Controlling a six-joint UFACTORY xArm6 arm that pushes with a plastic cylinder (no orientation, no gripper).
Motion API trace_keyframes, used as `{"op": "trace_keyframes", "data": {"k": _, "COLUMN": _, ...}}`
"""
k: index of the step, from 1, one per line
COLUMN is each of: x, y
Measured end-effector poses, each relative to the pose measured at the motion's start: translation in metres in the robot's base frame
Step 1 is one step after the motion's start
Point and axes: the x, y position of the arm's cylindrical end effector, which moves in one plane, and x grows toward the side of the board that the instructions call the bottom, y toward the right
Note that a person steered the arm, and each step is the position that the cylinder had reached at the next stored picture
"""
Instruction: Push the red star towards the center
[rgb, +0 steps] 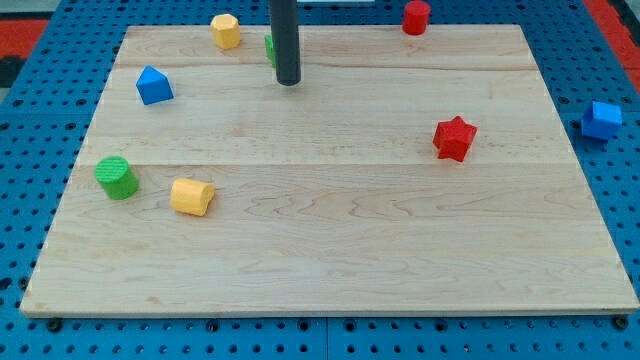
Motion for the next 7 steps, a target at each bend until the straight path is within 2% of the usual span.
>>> {"op": "trace_keyframes", "data": {"k": 1, "x": -0.006, "y": 0.118}}
{"op": "trace_keyframes", "data": {"k": 2, "x": -0.006, "y": 0.153}}
{"op": "trace_keyframes", "data": {"k": 3, "x": -0.032, "y": 0.163}}
{"op": "trace_keyframes", "data": {"k": 4, "x": 0.073, "y": 0.231}}
{"op": "trace_keyframes", "data": {"k": 5, "x": 0.046, "y": 0.246}}
{"op": "trace_keyframes", "data": {"k": 6, "x": -0.058, "y": 0.210}}
{"op": "trace_keyframes", "data": {"k": 7, "x": 0.028, "y": 0.287}}
